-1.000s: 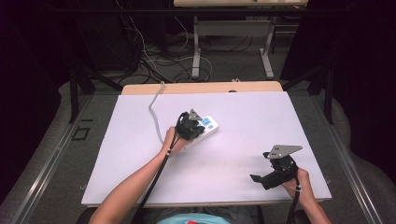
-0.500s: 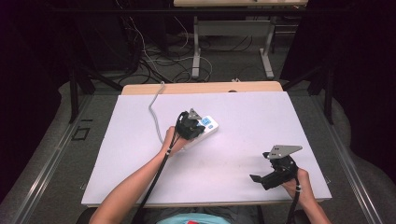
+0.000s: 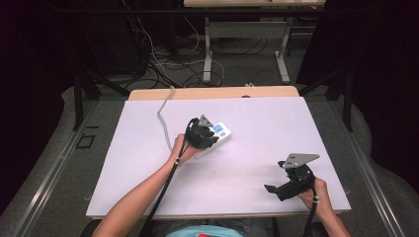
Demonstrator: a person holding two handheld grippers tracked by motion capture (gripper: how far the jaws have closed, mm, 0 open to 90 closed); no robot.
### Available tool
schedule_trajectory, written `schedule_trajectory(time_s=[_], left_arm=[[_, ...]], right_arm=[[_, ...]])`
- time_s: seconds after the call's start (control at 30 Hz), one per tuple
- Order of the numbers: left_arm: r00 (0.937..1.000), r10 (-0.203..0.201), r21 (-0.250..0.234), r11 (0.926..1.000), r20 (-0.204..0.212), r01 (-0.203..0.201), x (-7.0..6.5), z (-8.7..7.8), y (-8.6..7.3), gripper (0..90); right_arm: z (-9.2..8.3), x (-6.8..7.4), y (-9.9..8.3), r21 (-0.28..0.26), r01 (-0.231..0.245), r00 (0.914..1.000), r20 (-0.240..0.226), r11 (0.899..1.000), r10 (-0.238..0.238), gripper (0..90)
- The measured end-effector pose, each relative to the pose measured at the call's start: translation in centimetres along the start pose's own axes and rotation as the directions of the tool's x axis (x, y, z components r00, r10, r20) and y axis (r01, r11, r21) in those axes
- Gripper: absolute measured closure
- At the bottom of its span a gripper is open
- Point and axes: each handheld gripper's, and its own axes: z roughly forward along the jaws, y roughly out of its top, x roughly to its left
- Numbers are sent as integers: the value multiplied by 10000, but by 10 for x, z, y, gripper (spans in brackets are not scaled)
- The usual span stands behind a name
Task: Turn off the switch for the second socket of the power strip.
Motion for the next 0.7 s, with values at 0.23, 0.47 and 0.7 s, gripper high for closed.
schedule_trajectory(time_s=[0.23,0.47,0.7], left_arm=[[9993,-118,184,9998,-357,125,-1,-15,-1,247],[9986,-165,116,9998,-498,171,0,-34,-4,104],[9979,-18,323,9995,-640,39,-4,-45,-10,20]], right_arm=[[1,0,0,-126,32,10000,21,9999,-31,3],[1,0,0,-107,-11,10000,52,9999,11,3],[1,0,0,-122,87,10000,19,9999,-87,3]])
